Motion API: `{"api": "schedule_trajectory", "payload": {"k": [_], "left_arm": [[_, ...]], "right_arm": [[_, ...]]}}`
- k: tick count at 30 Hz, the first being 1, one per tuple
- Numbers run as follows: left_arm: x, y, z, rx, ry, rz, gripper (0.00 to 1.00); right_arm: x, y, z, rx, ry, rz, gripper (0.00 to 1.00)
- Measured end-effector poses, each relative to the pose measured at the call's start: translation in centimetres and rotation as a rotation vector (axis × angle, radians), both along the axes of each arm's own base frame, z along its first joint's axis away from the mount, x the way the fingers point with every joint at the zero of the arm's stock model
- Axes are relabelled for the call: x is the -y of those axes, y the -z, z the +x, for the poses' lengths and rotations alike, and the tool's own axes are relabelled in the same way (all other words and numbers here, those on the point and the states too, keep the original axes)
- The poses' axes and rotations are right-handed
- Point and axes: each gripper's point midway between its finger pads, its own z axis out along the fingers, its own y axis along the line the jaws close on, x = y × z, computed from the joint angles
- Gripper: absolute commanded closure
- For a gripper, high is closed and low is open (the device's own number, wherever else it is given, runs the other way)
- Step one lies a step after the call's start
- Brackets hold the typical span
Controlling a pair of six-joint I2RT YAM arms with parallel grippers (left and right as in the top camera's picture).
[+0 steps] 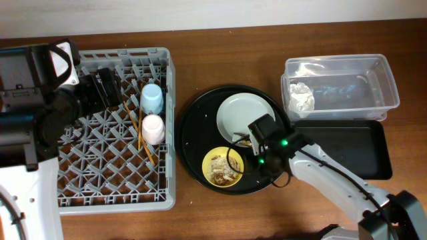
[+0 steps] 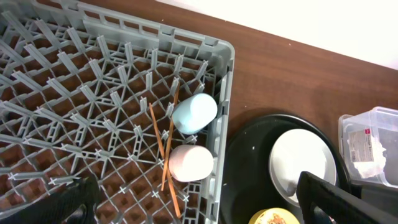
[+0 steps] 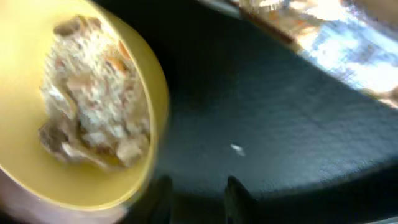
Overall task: Sort waste into correct bins and load items into the dishwasher rack
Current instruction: 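Reach the right gripper to the yellow bowl of food scraps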
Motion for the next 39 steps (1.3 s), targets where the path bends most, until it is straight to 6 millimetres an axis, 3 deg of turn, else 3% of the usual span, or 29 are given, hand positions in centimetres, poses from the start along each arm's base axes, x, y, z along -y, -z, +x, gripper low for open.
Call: {"api": "schedule_trajectory", "payload": {"k": [1, 3, 6, 11, 14, 22, 24, 26, 28, 32, 35, 37, 39], "left_arm": [[0.0, 0.0, 0.0, 0.002, 0.000, 0.001, 0.01], [0.0, 0.0, 0.0, 0.001, 0.000, 0.000, 0.01], [0.0, 0.0, 0.0, 0.001, 0.000, 0.000, 0.01], [0.0, 0.0, 0.0, 0.001, 0.000, 0.000, 0.01], [0.0, 0.0, 0.0, 0.001, 0.000, 0.000, 0.01], [0.0, 0.0, 0.0, 0.001, 0.000, 0.000, 0.01], [0.0, 0.0, 0.0, 0.001, 0.000, 0.000, 0.01], [0.0, 0.0, 0.0, 0.001, 0.000, 0.000, 0.01], [0.0, 0.0, 0.0, 0.001, 0.000, 0.000, 0.01], [0.0, 0.0, 0.0, 0.001, 0.000, 0.000, 0.01], [0.0, 0.0, 0.0, 0.000, 0.000, 0.000, 0.01], [0.0, 0.0, 0.0, 0.000, 0.000, 0.000, 0.01], [0.0, 0.0, 0.0, 0.001, 0.000, 0.000, 0.01]], "right_arm": [[0.7, -0.7, 0.1, -0.001, -0.023, -0.038, 0.58], [2.4, -3.2, 2.6, 0.098, -0.112, -0.142, 0.50], [4.7, -3.9, 3.8, 0.173, -0.258, -0.294, 0.30], [6.2, -4.4, 6.0, 0.273, -0.360, -0.428, 0.27], [6.2, -3.5, 6.4, 0.260, -0.433, -0.453, 0.32], [6.1, 1.9, 6.7, 0.135, -0.521, -0.490, 0.34], [6.1, 3.3, 6.6, 0.102, -0.533, -0.496, 0.44], [6.1, 4.0, 6.6, 0.089, -0.544, -0.497, 0.62], [5.9, 4.1, 7.0, 0.105, -0.546, -0.494, 0.96], [6.1, 4.2, 6.9, 0.098, -0.545, -0.503, 0.96], [6.9, 3.6, 4.9, 0.002, -0.568, -0.514, 0.96], [6.7, 1.6, 4.9, -0.007, -0.572, -0.503, 0.96], [4.9, -3.2, 7.6, 0.140, -0.537, -0.450, 0.96]]}}
